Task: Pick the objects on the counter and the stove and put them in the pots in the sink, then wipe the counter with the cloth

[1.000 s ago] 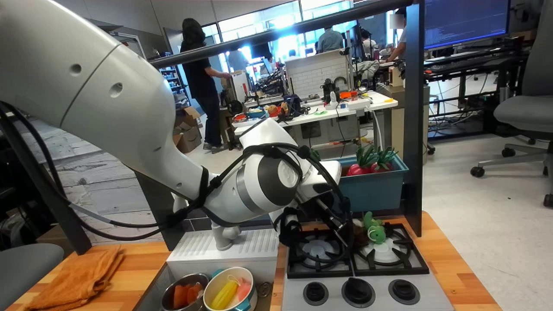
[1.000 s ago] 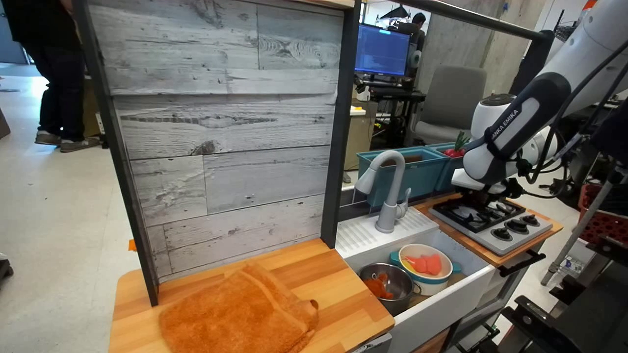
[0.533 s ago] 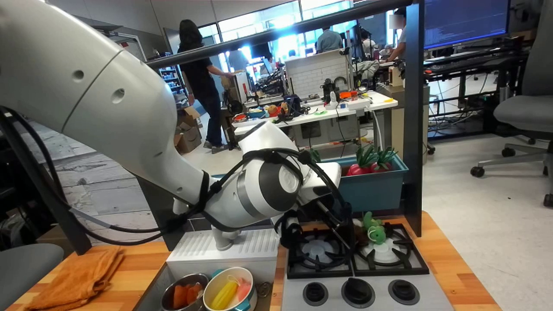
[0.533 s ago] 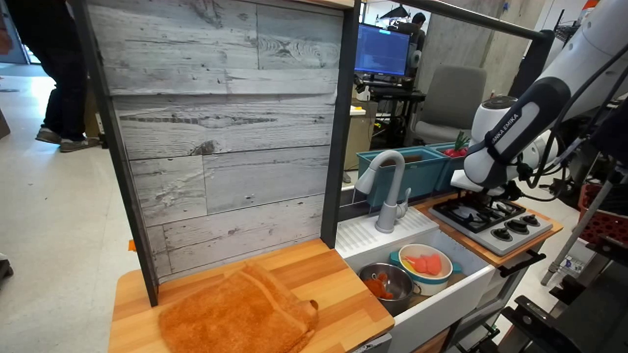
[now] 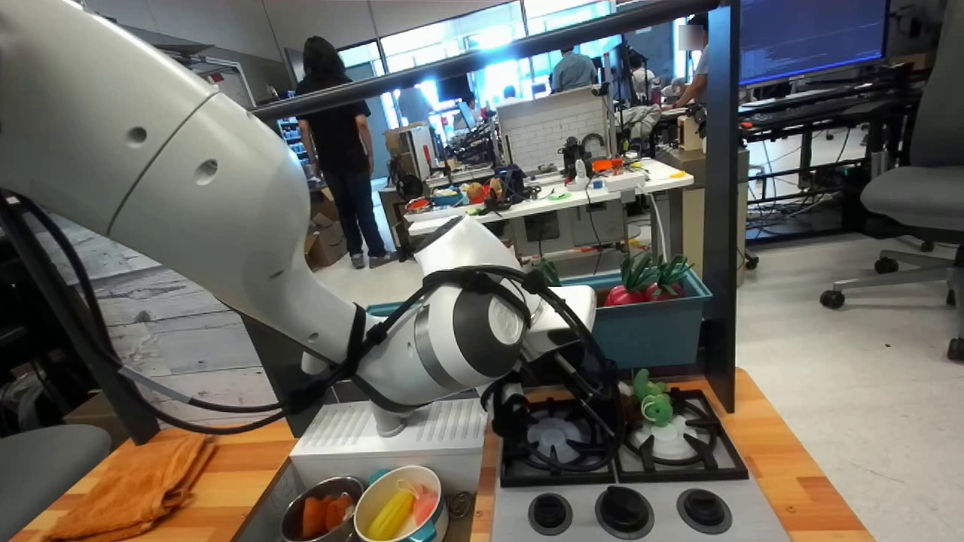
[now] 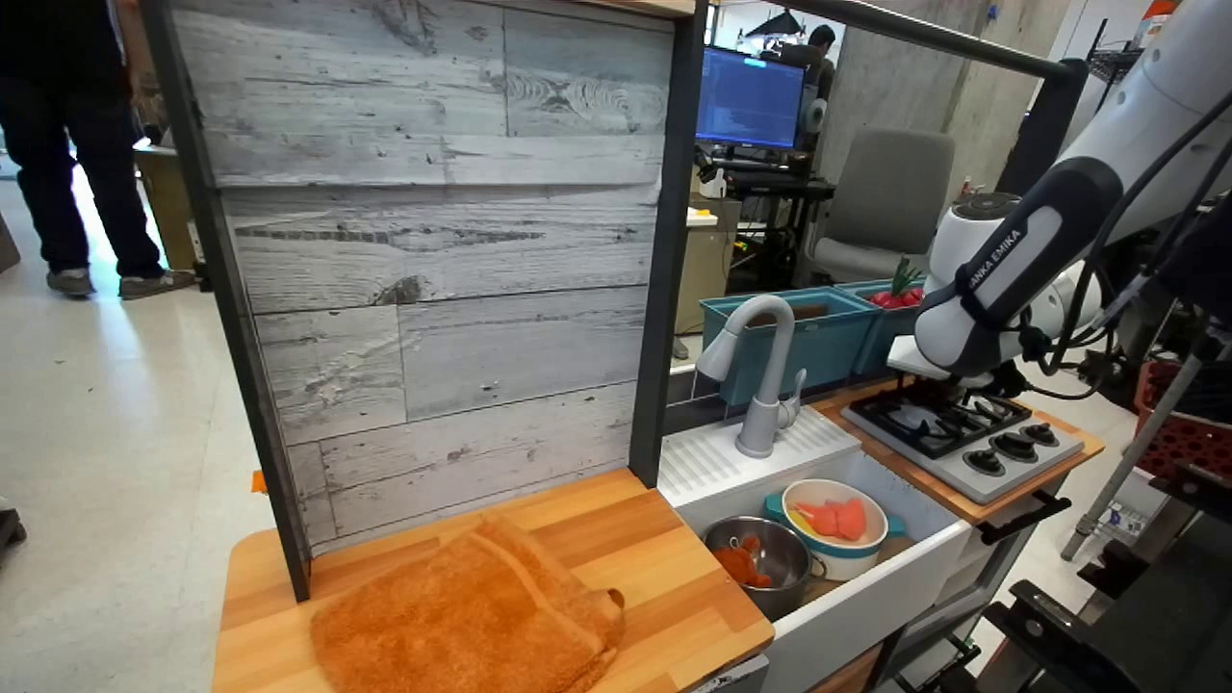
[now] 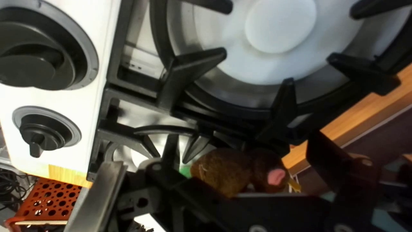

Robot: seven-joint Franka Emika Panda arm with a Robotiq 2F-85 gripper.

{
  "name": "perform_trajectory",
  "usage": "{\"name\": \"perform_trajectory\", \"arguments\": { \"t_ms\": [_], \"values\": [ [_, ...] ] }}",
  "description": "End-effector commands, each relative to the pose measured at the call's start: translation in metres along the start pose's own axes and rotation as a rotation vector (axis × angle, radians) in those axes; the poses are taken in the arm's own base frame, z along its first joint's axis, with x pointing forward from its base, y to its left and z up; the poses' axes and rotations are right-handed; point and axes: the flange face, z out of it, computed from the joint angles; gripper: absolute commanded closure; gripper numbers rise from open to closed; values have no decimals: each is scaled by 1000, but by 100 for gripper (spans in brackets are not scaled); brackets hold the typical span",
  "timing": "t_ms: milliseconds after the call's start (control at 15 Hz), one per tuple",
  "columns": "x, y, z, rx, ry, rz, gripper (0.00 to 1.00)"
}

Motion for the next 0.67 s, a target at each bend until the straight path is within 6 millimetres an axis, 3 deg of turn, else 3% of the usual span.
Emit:
{"name": "perform_trajectory", "arguments": {
  "t_ms": [0,400,467,600],
  "values": [
    [17,3,-31,44,22,-6,0],
    [48,15,-57,44,13,34,3],
    [48,12,-53,34,10,33,26],
    [44,7,-48,24,8,31,32]
  ]
}}
